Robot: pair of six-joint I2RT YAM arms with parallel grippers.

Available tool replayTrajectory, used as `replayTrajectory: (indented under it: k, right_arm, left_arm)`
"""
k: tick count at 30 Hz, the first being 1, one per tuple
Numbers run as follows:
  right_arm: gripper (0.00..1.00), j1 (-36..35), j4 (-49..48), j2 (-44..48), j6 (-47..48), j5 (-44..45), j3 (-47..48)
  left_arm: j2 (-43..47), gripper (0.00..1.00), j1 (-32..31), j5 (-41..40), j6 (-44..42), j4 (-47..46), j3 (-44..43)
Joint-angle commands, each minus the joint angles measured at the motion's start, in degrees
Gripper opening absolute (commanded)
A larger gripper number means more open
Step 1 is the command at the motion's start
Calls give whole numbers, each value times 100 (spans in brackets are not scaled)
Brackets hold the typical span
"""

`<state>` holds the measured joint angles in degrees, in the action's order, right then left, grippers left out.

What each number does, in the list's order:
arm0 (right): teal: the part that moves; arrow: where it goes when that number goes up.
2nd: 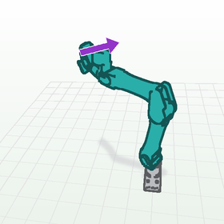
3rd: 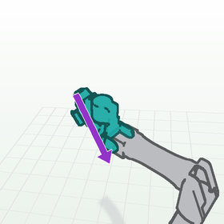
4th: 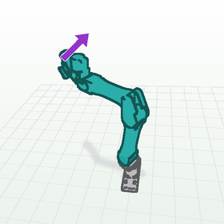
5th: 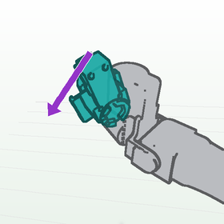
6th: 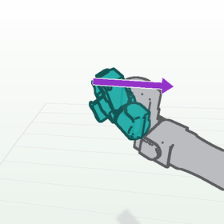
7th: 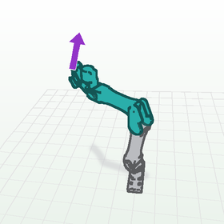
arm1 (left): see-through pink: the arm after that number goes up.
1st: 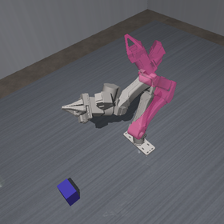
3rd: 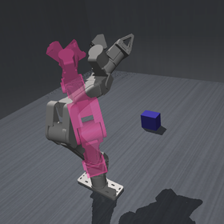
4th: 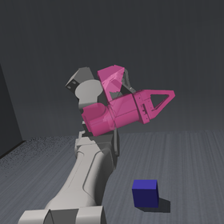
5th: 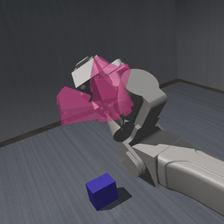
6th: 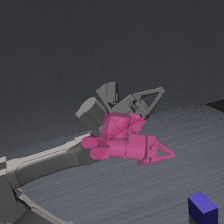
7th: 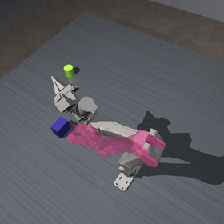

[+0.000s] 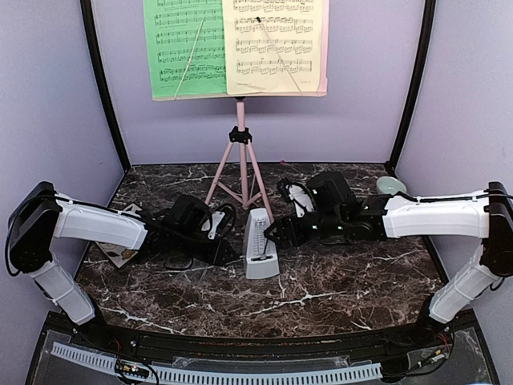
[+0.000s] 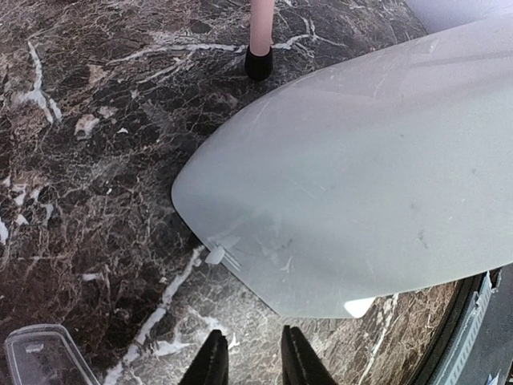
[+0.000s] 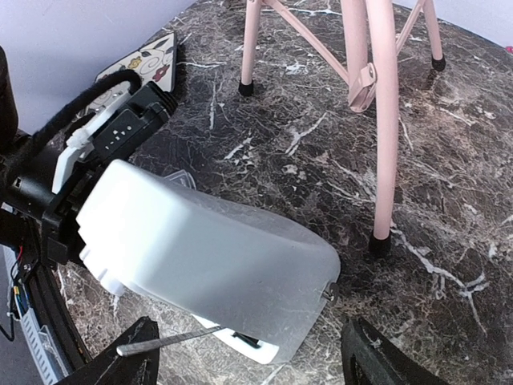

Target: Set up the instrument practice props

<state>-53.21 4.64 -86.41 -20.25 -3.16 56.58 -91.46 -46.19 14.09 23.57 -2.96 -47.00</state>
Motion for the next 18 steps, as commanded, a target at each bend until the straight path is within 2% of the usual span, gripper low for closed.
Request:
replayTrajectory:
  k: [1,12,18]
  right_arm:
    - [78,-27,238,111,-35,480,172]
    - [78,732,844,502,78,853,-294]
    - [81,1499,1047,1028,276,447,-373]
  left_arm:
    - [255,25,-15,-73,-51,-15,-53]
    - [503,25,138,-198,152,-79,142]
    - [1032,25,569,-323,400,-146,499]
